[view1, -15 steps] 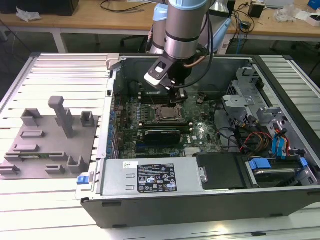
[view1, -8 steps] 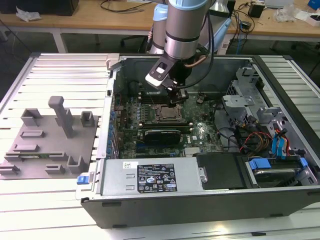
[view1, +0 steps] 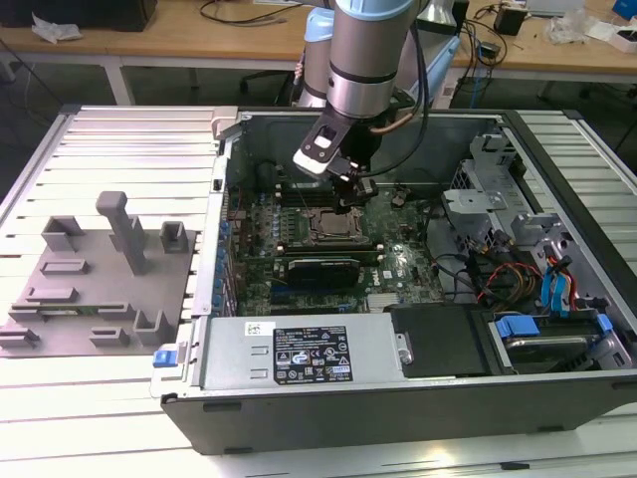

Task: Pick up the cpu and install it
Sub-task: 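Close the cpu cover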

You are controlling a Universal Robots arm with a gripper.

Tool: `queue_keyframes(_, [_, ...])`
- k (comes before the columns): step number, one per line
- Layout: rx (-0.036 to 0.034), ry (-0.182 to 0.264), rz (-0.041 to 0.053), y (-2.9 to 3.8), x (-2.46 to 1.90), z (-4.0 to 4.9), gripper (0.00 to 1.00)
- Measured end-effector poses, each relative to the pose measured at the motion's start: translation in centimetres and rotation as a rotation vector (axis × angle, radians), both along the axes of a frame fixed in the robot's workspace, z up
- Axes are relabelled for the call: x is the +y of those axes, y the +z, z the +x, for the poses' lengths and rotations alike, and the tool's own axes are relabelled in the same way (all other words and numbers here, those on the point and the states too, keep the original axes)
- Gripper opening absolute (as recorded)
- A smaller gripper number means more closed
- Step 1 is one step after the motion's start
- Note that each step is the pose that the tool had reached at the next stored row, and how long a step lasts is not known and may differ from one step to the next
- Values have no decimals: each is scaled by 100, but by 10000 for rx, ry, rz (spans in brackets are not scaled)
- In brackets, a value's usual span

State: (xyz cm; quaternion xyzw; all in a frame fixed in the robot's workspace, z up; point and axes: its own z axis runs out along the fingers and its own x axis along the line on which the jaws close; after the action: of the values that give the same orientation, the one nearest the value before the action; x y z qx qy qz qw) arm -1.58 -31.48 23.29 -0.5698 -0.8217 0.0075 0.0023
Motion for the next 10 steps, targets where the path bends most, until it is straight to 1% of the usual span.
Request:
queue_keyframes(3, [0, 211, 0, 0, 0, 0, 11])
queue_keyframes(4, [0, 390, 0, 0, 0, 0, 11])
queue_keyframes(7, [0, 673, 0, 0, 0, 0, 11])
queue_keyframes(10, [0, 1135, 0, 0, 0, 0, 11])
